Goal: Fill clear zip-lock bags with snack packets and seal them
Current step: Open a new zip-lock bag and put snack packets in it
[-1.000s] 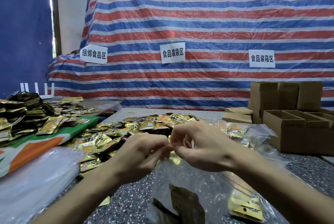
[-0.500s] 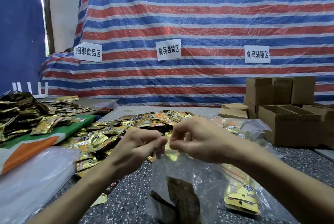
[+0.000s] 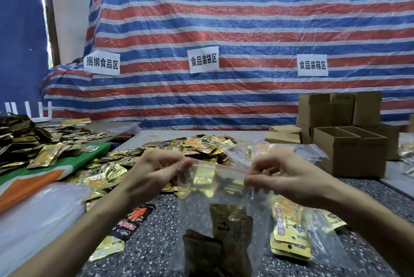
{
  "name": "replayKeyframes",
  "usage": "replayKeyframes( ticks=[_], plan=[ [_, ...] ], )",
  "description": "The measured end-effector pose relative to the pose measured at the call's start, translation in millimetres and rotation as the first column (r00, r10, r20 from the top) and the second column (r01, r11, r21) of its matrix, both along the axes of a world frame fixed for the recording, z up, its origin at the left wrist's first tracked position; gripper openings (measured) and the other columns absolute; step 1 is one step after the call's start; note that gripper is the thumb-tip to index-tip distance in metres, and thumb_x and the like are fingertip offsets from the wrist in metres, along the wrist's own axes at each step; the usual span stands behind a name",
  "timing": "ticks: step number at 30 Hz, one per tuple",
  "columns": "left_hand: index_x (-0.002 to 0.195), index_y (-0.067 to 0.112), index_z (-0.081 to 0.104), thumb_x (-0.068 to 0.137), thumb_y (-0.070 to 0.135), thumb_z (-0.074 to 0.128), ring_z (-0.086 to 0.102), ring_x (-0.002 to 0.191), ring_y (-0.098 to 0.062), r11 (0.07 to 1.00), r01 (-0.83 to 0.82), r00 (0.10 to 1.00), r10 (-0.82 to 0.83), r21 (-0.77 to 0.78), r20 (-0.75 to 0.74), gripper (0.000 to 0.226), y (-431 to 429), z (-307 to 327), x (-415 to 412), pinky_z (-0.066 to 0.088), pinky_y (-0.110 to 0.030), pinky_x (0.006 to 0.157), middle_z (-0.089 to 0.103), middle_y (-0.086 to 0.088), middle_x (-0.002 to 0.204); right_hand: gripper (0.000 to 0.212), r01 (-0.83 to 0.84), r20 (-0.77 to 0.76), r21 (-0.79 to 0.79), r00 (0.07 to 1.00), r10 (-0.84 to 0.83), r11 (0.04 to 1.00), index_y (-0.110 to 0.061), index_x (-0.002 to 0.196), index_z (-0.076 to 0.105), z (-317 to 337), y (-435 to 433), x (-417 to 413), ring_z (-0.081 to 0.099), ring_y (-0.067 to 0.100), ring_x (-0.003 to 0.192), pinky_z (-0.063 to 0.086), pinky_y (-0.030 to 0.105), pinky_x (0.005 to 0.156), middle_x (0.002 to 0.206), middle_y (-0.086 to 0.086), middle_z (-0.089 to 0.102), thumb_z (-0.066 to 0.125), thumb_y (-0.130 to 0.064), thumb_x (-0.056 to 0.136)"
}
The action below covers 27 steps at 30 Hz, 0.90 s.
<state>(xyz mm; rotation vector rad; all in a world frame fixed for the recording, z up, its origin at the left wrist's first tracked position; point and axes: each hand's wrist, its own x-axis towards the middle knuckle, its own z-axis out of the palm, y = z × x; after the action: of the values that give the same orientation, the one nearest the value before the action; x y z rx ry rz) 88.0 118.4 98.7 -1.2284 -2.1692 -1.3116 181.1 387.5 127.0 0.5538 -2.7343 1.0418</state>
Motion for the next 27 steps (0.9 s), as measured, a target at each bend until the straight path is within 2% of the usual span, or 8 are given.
replayKeyframes(
  ticks=[3, 6, 8, 11, 13, 17, 22, 27],
  plan=[
    [0.067, 0.042, 0.073, 0.09, 0.032, 0.055, 0.06, 0.065, -0.012, 1.0, 0.008, 1.0, -0.008, -0.003, -0.012, 0.031, 5, 1, 1, 0.041, -0.021, 0.059, 0.068, -0.004, 0.069, 0.011, -0.012, 0.008, -0.04, 1.0, 0.012, 0.999, -0.016, 0.084, 0.074, -5, 12, 4, 0.06, 0.003, 0.069, 0.049, 0.02, 0.062, 0.078, -0.003, 0.071, 0.068, -0.023, 0.091],
    [0.067, 0.038, 0.071, 0.094, 0.032, 0.058, 0.056, 0.061, -0.007, 1.0, 0.012, 1.0, -0.012, -0.014, -0.028, 0.031, 9, 1, -2, 0.038, -0.018, 0.056, 0.065, 0.003, 0.064, 0.012, 0.004, -0.032, -0.075, 0.999, -0.006, 0.997, -0.015, 0.083, 0.075, -11, 22, 7, 0.059, 0.007, 0.068, 0.046, 0.02, 0.06, 0.079, 0.004, 0.071, 0.071, -0.025, 0.088],
    [0.066, 0.034, 0.071, 0.094, 0.031, 0.057, 0.053, 0.059, -0.007, 1.0, 0.016, 0.999, -0.017, -0.022, -0.039, 0.032, 12, 0, -4, 0.037, -0.018, 0.055, 0.062, 0.006, 0.062, 0.015, 0.021, -0.091, -0.074, 0.995, -0.028, 0.997, -0.02, 0.079, 0.076, -14, 28, 9, 0.061, 0.016, 0.066, 0.047, 0.028, 0.058, 0.077, 0.004, 0.071, 0.071, -0.033, 0.085],
    [0.066, 0.024, 0.07, 0.095, 0.031, 0.058, 0.056, 0.061, -0.027, 1.0, 0.008, 0.999, -0.009, -0.016, -0.046, 0.032, 17, -1, -10, 0.04, -0.031, 0.056, 0.064, -0.003, 0.065, 0.027, 0.068, -0.173, -0.093, 0.981, -0.083, 0.993, -0.023, 0.072, 0.075, -20, 34, 14, 0.062, 0.024, 0.068, 0.051, 0.038, 0.061, 0.074, 0.004, 0.07, 0.069, -0.05, 0.075],
    [0.066, 0.025, 0.07, 0.095, 0.032, 0.058, 0.057, 0.062, -0.027, 1.0, -0.003, 0.998, 0.002, -0.015, -0.069, 0.032, 23, -2, -14, 0.039, -0.032, 0.054, 0.065, -0.003, 0.065, 0.031, 0.088, -0.246, -0.113, 0.963, -0.113, 0.99, -0.024, 0.067, 0.073, -26, 38, 15, 0.062, 0.018, 0.063, 0.049, 0.031, 0.056, 0.071, 0.0, 0.071, 0.068, -0.055, 0.071],
    [0.075, 0.017, 0.074, 0.097, 0.035, 0.056, 0.052, 0.054, -0.004, 0.998, -0.062, 0.991, 0.061, -0.011, -0.123, 0.033, 42, -5, -29, 0.034, -0.019, 0.049, 0.061, 0.014, 0.059, 0.029, 0.133, -0.353, -0.194, 0.915, -0.196, 0.972, -0.025, 0.061, 0.072, -41, 42, 11, 0.063, 0.014, 0.054, 0.047, 0.022, 0.047, 0.064, -0.005, 0.071, 0.071, -0.053, 0.069],
    [0.09, 0.022, 0.074, 0.094, 0.046, 0.048, 0.062, 0.063, -0.023, 0.979, -0.193, 0.964, 0.177, -0.065, -0.2, 0.036, 77, -3, -51, 0.049, -0.04, 0.056, 0.068, 0.001, 0.07, 0.03, 0.211, -0.382, -0.415, 0.843, -0.38, 0.885, -0.017, 0.06, 0.075, -62, 56, -3, 0.061, 0.011, 0.045, 0.046, 0.016, 0.043, 0.059, -0.001, 0.071, 0.078, -0.046, 0.065],
    [0.083, 0.02, 0.071, 0.099, 0.043, 0.052, 0.061, 0.069, -0.014, 0.933, -0.333, 0.928, 0.298, -0.137, -0.223, 0.033, 125, 10, -77, 0.05, -0.035, 0.063, 0.068, 0.004, 0.076, 0.037, 0.36, -0.403, -0.405, 0.755, -0.518, 0.84, -0.018, 0.05, 0.066, -63, 76, -24, 0.056, 0.008, 0.041, 0.045, 0.014, 0.046, 0.05, -0.002, 0.064, 0.079, -0.047, 0.068]
  ],
)
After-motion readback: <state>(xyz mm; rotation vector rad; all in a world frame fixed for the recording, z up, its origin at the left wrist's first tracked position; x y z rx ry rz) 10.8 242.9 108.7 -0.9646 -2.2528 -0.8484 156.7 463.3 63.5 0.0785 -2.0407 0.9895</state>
